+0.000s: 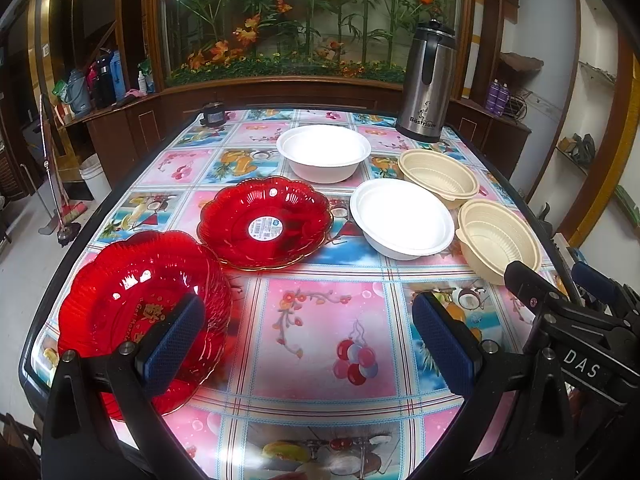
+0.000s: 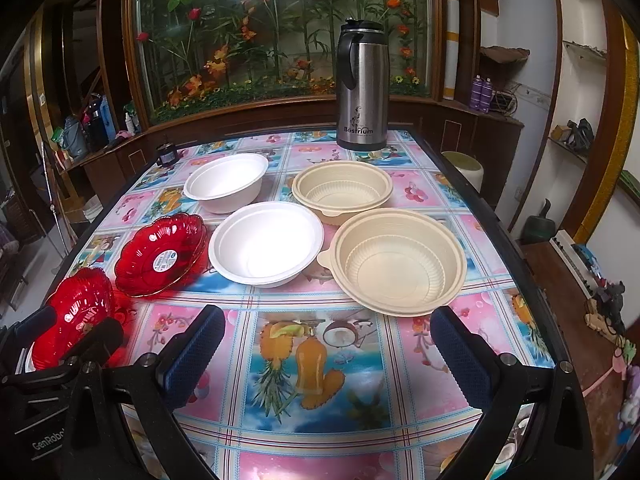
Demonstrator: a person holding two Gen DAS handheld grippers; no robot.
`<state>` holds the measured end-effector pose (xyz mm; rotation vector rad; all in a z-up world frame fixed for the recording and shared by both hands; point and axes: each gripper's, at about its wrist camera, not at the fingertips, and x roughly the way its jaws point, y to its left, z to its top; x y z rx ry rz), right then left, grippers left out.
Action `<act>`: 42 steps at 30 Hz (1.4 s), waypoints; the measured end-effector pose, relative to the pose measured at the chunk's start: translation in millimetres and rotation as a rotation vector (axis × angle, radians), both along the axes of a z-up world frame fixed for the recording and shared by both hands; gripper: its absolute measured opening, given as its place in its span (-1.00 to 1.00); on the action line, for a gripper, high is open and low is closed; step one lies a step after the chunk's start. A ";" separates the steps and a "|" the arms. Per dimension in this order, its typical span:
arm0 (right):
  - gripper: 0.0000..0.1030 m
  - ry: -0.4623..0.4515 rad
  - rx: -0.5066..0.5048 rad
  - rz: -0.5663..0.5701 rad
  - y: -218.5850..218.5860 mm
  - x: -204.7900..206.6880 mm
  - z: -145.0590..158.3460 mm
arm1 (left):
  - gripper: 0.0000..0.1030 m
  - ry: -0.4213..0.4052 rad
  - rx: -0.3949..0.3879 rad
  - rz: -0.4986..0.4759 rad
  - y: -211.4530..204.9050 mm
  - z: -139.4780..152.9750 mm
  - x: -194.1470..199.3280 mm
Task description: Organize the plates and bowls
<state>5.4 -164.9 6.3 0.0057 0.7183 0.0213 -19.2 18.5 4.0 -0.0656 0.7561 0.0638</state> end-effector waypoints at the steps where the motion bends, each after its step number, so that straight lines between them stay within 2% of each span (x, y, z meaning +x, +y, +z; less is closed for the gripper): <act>1: 1.00 0.000 -0.001 -0.001 0.2 0.0 0.0 | 1.00 0.000 0.000 0.000 0.3 0.1 -0.1; 42: 1.00 -0.005 0.007 0.006 1.2 -1.7 1.9 | 1.00 0.001 0.001 0.001 -0.5 -0.6 -6.2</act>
